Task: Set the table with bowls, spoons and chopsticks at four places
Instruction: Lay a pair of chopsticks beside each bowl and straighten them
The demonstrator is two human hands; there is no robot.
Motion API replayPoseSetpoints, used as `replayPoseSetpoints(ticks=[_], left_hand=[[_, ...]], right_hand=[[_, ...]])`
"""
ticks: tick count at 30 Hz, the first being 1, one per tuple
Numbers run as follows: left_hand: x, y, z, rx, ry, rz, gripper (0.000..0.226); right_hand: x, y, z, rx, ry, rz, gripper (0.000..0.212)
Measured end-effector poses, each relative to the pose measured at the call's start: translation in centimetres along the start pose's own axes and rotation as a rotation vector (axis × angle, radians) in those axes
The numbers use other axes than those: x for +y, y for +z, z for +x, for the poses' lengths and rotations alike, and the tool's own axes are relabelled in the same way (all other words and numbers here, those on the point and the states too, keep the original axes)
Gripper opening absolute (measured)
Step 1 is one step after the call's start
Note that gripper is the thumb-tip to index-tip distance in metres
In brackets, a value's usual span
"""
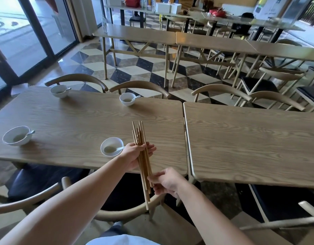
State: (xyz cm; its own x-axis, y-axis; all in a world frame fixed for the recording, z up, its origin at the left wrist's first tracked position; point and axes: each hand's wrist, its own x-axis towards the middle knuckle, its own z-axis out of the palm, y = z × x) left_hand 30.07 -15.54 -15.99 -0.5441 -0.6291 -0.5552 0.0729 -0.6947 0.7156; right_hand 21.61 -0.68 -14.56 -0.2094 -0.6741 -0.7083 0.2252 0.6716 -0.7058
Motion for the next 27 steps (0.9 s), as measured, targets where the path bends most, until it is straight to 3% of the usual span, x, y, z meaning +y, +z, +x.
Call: replayPoseSetpoints(ticks=[8,14,20,27], left_hand=[[2.9,-1.4,2.6,-0.015,-0.068,0.042,0.023],[9.4,-4.0,8.2,-0.005,-0.118,0.070,0.022],[16.0,-8.4,17.2,0.002,-0.278,-0.016,0.024],[17.3,-13.6,28.1,0.018,-0.439,0.031,0.021]], right_hand=[[-2.0,1.1,3.1,0.025,0.015,0.055,0.035],[-6.8,-0.6,8.8,0.102,-0.010,0.221,0.014],[-14.9,-1.8,19.2,0.179,0.079,0.266,0.019],[-20.5,-1.2,33.8,0.265,0.182,0.170,0.022]])
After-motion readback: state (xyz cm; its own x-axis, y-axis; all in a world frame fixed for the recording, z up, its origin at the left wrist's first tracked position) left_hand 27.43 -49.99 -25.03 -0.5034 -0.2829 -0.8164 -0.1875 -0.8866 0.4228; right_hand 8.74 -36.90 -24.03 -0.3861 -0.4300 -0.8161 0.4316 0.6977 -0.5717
